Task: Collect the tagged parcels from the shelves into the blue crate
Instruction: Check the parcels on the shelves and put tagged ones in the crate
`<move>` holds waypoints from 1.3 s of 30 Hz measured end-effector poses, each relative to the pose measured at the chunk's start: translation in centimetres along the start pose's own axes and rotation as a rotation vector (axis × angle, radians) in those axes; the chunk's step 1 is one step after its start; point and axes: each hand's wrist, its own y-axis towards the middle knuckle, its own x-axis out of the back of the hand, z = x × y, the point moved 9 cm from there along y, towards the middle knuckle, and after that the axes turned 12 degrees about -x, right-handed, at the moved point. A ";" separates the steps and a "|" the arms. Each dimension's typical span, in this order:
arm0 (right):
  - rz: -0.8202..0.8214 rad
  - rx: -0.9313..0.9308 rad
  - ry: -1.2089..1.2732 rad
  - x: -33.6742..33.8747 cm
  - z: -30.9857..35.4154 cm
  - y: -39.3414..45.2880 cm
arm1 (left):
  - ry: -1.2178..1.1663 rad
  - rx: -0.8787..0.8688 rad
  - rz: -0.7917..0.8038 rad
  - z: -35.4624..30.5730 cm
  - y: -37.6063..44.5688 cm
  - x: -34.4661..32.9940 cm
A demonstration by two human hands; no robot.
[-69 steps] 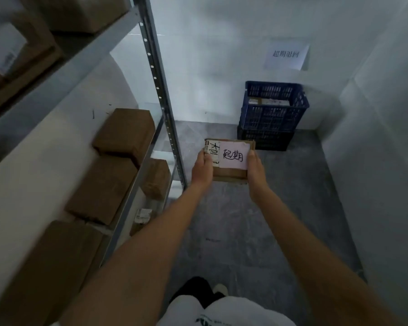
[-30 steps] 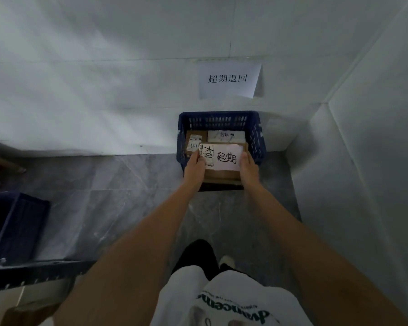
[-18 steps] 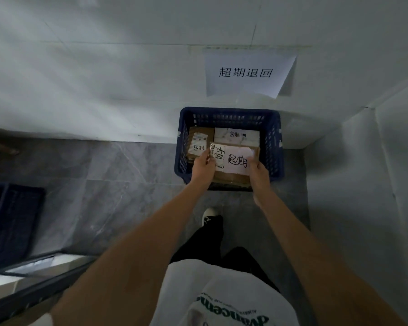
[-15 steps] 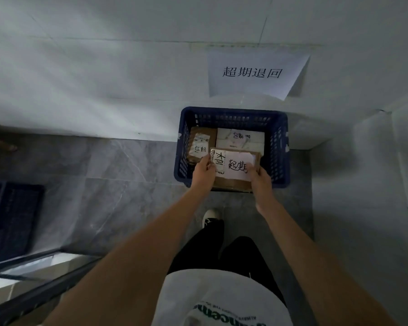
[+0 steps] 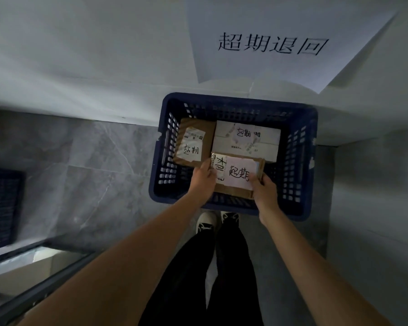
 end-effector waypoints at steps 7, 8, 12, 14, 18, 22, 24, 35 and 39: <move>0.022 -0.109 -0.018 -1.9 -4.2 10.9 | -0.019 0.173 0.074 7.4 6.9 -5.9; 0.024 -0.128 -0.019 -2.3 -4.9 12.3 | -0.004 0.182 0.075 8.1 7.6 -6.3; 0.034 -0.148 -0.013 -3.8 -6.3 16.4 | 0.087 0.098 -0.007 9.7 10.1 -6.3; 0.044 -0.145 -0.011 -4.9 -6.5 17.8 | 0.192 0.063 -0.068 10.4 11.1 -5.5; 0.033 -0.153 -0.040 -6.1 -7.0 19.7 | 0.521 -0.004 -0.070 9.8 11.6 -4.8; 0.029 -0.133 -0.092 -6.8 -7.1 20.7 | 0.692 -0.058 -0.065 9.6 12.0 -4.7; 0.013 -0.123 -0.135 -6.9 -7.1 21.1 | 0.675 -0.056 -0.071 9.8 12.2 -4.5; -0.113 0.108 -0.408 -6.1 1.4 12.2 | 0.685 -0.153 -0.115 3.1 7.7 0.8; 0.018 0.509 -0.692 -10.0 11.3 0.7 | 0.814 -0.294 -0.205 -4.2 3.2 7.6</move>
